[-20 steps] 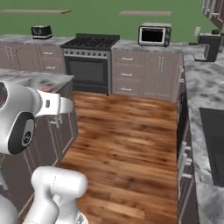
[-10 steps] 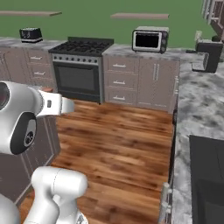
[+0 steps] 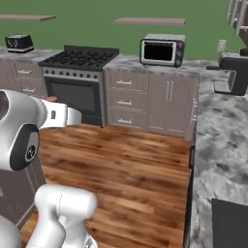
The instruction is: Take 2 condiments from the cabinet and move them on the counter near the stove.Make sure the condiments are lined up with each other, next to each other.
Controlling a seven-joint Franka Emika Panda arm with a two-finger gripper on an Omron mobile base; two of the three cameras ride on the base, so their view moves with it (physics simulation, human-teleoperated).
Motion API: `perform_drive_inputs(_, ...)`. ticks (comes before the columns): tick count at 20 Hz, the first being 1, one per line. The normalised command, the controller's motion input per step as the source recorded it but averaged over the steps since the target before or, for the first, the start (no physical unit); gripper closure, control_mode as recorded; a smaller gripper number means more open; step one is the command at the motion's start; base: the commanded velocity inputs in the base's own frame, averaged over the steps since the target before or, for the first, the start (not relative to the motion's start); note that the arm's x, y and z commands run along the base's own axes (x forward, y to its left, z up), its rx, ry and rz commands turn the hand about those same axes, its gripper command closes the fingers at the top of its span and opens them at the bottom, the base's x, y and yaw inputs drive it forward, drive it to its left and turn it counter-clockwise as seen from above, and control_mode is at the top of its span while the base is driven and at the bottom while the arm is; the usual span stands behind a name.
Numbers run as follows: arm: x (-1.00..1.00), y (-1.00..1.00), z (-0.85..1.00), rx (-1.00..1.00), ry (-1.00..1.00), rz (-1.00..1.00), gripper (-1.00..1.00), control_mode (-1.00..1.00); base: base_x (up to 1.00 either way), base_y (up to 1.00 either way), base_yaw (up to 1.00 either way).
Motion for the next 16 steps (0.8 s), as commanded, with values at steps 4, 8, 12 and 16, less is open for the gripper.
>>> perform_drive_inputs(4,0.00,0.00,0.00,0.00,0.00,0.00,1.00,1.00,1.00,0.00,0.00)
perform_drive_inputs(8,0.00,0.00,0.00,0.00,0.00,0.00,1.00,1.00,1.00,0.02,0.00)
perform_drive_inputs(12,0.00,0.00,0.00,0.00,0.00,0.00,1.00,1.00,1.00,0.21,0.05)
perform_drive_inputs(16,0.00,0.00,0.00,0.00,0.00,0.00,1.00,1.00,1.00,0.37,0.02)
